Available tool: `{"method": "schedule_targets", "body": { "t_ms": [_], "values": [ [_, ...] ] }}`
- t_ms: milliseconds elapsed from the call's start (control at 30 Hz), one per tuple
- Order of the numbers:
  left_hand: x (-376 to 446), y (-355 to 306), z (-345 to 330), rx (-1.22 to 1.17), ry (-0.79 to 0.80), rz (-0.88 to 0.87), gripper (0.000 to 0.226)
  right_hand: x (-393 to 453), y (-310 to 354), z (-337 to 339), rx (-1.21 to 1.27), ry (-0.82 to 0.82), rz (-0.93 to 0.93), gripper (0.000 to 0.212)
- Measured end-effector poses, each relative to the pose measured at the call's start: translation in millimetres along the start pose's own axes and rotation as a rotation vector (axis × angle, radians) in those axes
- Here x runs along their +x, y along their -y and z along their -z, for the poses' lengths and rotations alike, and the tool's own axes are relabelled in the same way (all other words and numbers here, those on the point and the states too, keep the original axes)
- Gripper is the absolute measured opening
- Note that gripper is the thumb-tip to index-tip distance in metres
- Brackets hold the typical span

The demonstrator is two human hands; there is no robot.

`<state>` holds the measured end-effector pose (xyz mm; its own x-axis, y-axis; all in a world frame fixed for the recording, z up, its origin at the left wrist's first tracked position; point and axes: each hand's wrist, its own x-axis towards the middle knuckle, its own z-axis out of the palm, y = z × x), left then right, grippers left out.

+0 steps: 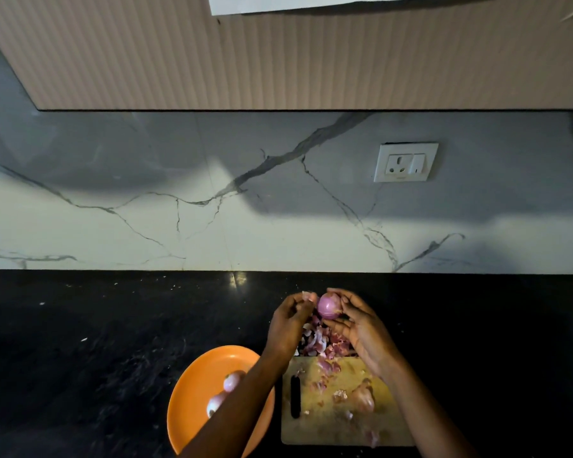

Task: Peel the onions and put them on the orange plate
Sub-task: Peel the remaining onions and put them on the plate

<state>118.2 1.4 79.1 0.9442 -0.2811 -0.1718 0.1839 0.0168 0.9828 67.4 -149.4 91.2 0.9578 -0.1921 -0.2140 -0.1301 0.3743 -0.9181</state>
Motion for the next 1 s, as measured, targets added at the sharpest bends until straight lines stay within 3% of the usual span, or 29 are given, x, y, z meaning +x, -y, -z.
{"method": "schedule_targets", "body": {
  "t_ms": [267, 467, 600, 667, 800, 933, 1000],
  "values": [
    [0, -1, -2, 0.092, -0.102, -0.102, 0.014, -4, 4, -2, -0.068, 0.014, 0.031, 0.045],
    [4, 6, -4, 0.222, -0.260, -0.054, 0.019, -3, -5, -5, -0.074, 0.063, 0.016, 0.031],
    [14, 16, 14, 0.250, -0.517, 0.111, 0.023, -6, -1, -6, 0.020, 0.071, 0.011, 0.038],
    [19, 26, 30, 0.354, -0.430, 0.159, 0.022, -8, 7, -4, 0.017, 0.052, 0.040, 0.040],
    [16, 31, 41, 0.595, -0.141, 0.062, 0.003, -1, 11, 6, -0.039, -0.037, 0.068, 0.038],
    [18, 37, 40, 0.719, 0.066, 0.058, 0.035, 5, 5, 13, -0.001, -0.053, 0.039, 0.035],
    [15, 32, 35, 0.735, 0.106, 0.052, 0.032, 5, 2, 13, -0.027, -0.042, 0.053, 0.040]
  ]
}}
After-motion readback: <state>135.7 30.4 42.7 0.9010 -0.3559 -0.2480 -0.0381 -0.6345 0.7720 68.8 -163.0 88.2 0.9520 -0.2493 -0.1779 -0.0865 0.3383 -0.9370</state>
